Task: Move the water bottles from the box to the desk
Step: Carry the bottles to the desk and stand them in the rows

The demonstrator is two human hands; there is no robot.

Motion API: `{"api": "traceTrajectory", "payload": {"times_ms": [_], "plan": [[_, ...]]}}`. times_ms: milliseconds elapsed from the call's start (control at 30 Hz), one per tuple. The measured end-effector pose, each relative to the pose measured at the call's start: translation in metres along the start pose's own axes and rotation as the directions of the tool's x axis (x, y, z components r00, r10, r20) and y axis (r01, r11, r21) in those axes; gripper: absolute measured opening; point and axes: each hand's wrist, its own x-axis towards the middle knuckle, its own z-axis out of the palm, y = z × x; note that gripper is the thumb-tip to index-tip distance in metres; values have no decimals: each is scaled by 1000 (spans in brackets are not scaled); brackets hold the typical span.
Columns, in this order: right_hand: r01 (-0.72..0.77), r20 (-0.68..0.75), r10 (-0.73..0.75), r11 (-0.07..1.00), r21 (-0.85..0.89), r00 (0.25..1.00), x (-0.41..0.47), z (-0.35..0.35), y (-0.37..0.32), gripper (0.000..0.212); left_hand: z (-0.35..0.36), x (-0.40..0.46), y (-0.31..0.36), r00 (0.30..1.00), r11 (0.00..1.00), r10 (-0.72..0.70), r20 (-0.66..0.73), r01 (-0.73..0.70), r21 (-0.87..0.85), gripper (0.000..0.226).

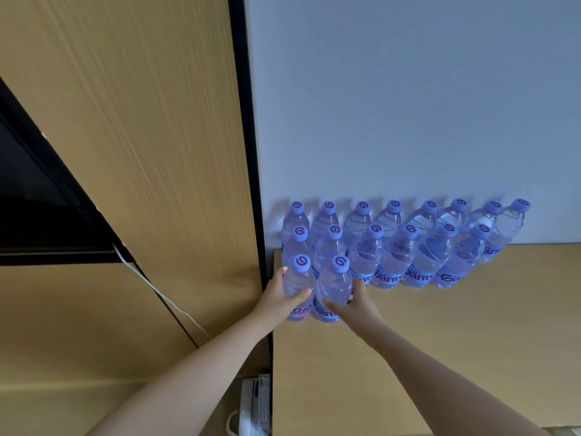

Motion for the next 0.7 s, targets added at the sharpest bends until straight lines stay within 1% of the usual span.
{"api": "traceTrajectory", "payload": {"times_ms": [100, 200, 267, 400, 533, 633, 667, 700], "plan": [[10, 63, -8, 1000, -28, 998, 5, -8, 0, 57, -2, -1, 1, 999, 1000, 6, -38, -6, -21, 38], [26, 101, -19, 997, -67, 995, 9, -17, -1, 53, 1, -2, 1, 995, 1000, -19, -103, 18, -16, 50], [39, 124, -31, 997, -62, 992, 9, -21, -2, 51, 3, -4, 1, 992, 999, -34, -124, 32, -17, 49], [44, 153, -36, 998, -54, 988, 9, -23, -6, 49, 7, -7, 4, 991, 997, -64, -115, 58, -53, 43], [52, 163, -45, 998, -38, 986, 6, -20, -7, 47, 11, -13, 11, 992, 996, -80, -94, 75, -54, 42], [-6, 132, 13, 999, -47, 991, 2, -14, -7, 49, 16, -20, 7, 986, 993, -112, -123, 106, -53, 29], [-42, 118, 48, 998, -54, 992, -1, -11, -6, 51, 18, -24, 4, 981, 990, -137, -139, 132, -45, 28], [-81, 109, 86, 995, -54, 990, -3, -8, -6, 51, 19, -28, 0, 972, 985, -171, -160, 168, -32, 33]]}}
